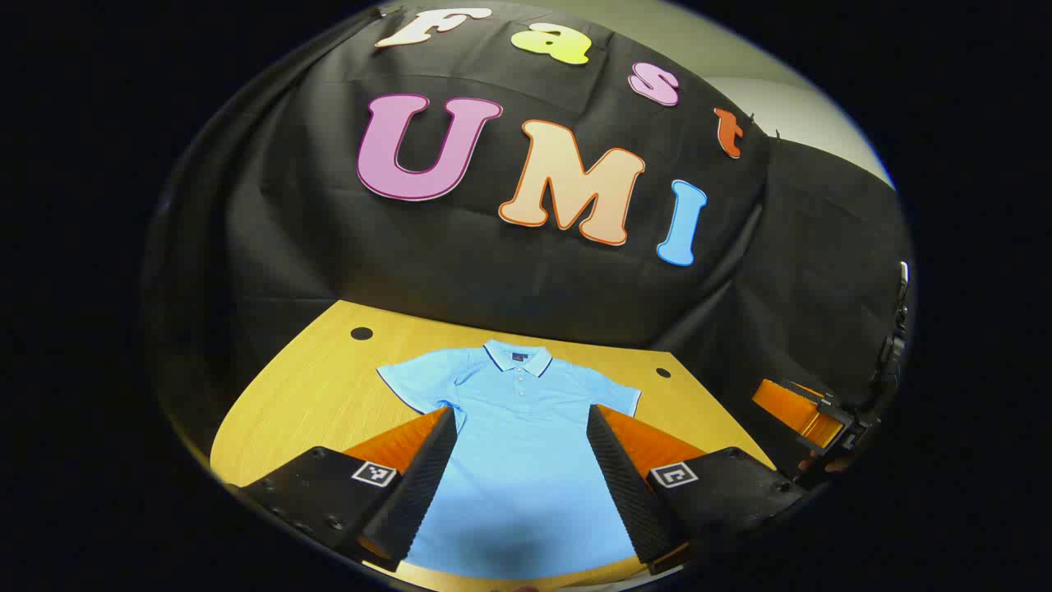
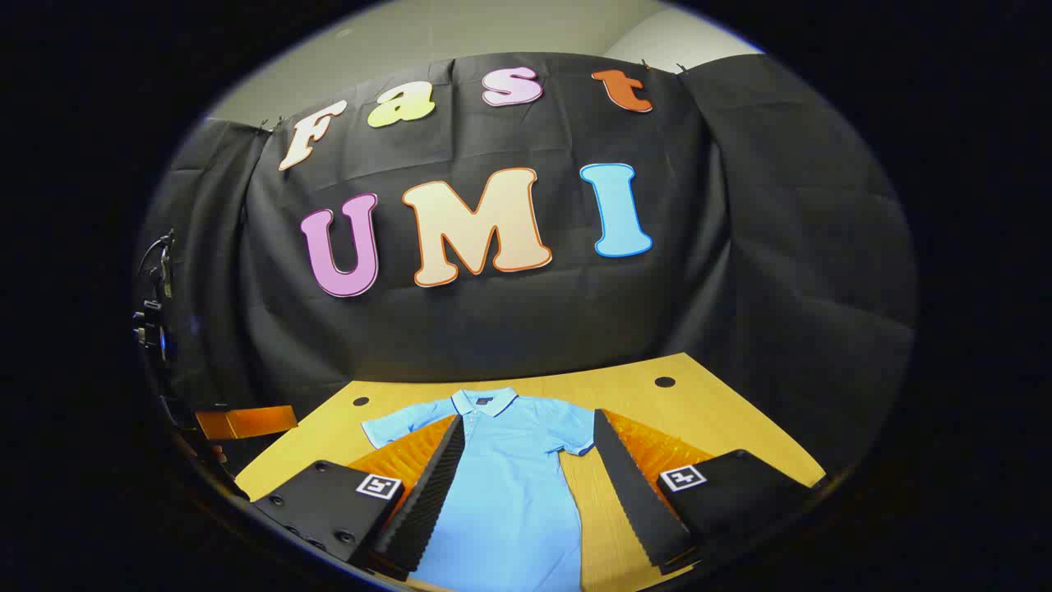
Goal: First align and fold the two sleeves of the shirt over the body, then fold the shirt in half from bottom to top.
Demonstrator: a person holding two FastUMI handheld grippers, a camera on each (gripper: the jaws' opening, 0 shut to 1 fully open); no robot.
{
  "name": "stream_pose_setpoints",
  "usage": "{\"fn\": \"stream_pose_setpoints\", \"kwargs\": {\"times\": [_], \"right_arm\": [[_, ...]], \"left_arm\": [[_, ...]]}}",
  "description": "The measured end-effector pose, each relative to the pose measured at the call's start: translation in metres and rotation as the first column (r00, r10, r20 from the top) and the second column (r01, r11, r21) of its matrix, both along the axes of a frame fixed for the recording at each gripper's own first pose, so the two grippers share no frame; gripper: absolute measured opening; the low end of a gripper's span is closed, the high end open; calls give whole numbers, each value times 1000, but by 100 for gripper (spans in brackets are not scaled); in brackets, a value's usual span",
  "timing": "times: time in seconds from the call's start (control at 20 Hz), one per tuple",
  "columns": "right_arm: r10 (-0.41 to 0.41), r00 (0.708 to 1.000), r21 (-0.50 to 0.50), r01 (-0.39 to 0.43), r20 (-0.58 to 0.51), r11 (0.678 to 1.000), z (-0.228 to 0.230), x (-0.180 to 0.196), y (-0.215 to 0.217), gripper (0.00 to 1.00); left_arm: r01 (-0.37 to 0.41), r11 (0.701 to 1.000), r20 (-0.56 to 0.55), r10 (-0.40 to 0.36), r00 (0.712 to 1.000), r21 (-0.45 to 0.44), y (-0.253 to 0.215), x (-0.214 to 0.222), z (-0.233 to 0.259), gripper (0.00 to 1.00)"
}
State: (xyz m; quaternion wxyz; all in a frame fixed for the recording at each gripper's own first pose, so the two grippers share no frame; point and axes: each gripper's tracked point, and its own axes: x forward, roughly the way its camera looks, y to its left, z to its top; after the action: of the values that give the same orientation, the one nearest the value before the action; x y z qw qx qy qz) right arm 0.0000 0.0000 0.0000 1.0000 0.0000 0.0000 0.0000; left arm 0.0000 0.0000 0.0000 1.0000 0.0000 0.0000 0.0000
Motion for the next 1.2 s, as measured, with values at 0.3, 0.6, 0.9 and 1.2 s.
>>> {"fn": "stream_pose_setpoints", "kwargs": {"times": [0.3, 0.6, 0.9, 1.2], "right_arm": [[11, 1000, -19, -11, -16, 1000, -5, 2, -1, 98], [27, 999, -27, -28, -27, 999, -9, 25, -10, 98], [57, 994, -24, -59, -93, 998, -27, 60, -21, 98], [64, 984, 20, -62, -164, 998, -41, 140, -50, 98]], "left_arm": [[-16, 1000, -12, 16, 1000, -11, 2, -6, -10, 95], [-66, 997, 0, 67, 998, -30, 14, -13, -12, 96], [-153, 987, 1, 154, 988, -57, 32, -23, -16, 96], [-239, 966, -38, 236, 971, -103, 48, -27, -29, 96]]}}
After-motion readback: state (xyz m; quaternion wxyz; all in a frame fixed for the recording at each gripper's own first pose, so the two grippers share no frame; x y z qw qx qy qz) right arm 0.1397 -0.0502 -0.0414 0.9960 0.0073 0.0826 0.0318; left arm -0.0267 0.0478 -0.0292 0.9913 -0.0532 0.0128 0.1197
